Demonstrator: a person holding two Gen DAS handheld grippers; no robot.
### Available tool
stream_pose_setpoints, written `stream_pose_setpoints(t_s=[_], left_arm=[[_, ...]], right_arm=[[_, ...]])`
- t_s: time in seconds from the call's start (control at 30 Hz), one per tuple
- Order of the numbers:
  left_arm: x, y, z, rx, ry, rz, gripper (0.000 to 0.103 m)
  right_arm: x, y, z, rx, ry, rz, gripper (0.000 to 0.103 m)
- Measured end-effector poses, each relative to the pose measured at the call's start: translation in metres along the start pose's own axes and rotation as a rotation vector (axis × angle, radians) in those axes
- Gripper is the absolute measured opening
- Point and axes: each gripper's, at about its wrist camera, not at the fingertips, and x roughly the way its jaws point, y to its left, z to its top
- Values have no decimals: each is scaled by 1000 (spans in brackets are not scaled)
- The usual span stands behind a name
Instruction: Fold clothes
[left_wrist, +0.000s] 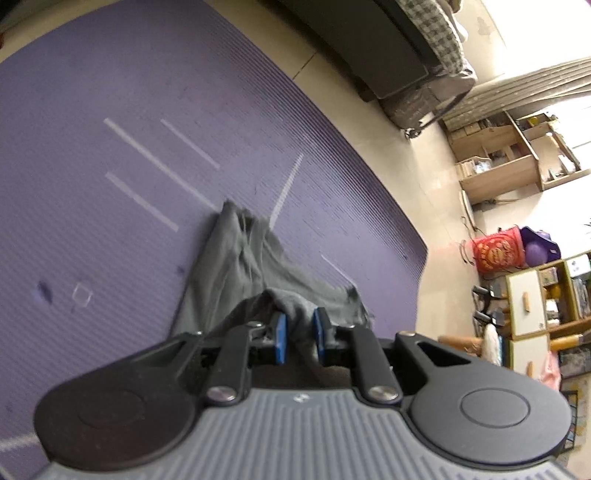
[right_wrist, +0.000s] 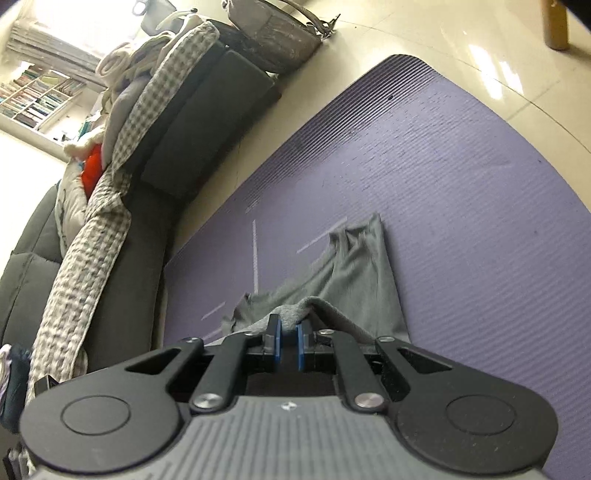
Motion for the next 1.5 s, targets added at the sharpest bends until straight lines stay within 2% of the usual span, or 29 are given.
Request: stream_pose_setpoints(t_s=[0.37, 0.47, 0.5, 0.53, 0.57, 0.6, 0.63, 0.7, 0.8, 0.93, 1.07, 1.1, 1.2, 1.3, 1.33, 1.37, 1.4, 1.5], left_arm=[[74, 7, 43, -25, 14, 80, 17], [88, 13, 50, -18, 11, 86, 19], [91, 14, 52, -11, 8, 88, 21], [94, 15, 53, 0, 0, 92, 26], [94, 15, 53, 17, -16, 98, 29], [95, 16, 54, 32, -31, 101, 37], [94, 17, 55, 45, -42, 101, 48], [85, 16, 55, 91, -72, 110, 58], [75, 14, 53, 160, -91, 124, 60], [75, 13, 46, 256, -58, 152, 60], [83, 6, 39, 413, -68, 170, 60], [84, 6, 39, 423, -72, 158, 56], [93, 6, 42, 431, -58, 115, 27], [105, 7, 47, 428, -39, 115, 25], [106, 8, 47, 427, -39, 114, 18], [107, 9, 47, 422, -39, 110, 11], [108, 10, 48, 409, -39, 101, 2], [102, 16, 46, 356, -84, 85, 2]], right_arm=[[81, -28, 49, 43, 18, -25, 7], [98, -36, 55, 35, 19, -33, 9], [101, -37, 57, 30, 17, -33, 13], [103, -38, 58, 24, 11, -32, 15], [105, -39, 60, 17, -6, -32, 23], [107, -41, 61, 12, -20, -31, 30], [105, -41, 62, 7, -34, -29, 31], [100, -41, 63, -16, -64, -33, 31], [92, -36, 58, -96, -85, -69, 31], [86, -22, 39, -261, -82, -123, 30], [92, -13, 31, -378, -96, -167, 30], [96, -12, 31, -394, -98, -175, 30], [106, -9, 35, -399, -103, -172, 30], [117, -8, 39, -403, -98, -190, 30], [123, -9, 41, -400, -90, -202, 29], [127, -11, 41, -393, -84, -208, 22], [129, -13, 41, -388, -81, -209, 9], [130, -22, 41, -327, -114, -148, 5]])
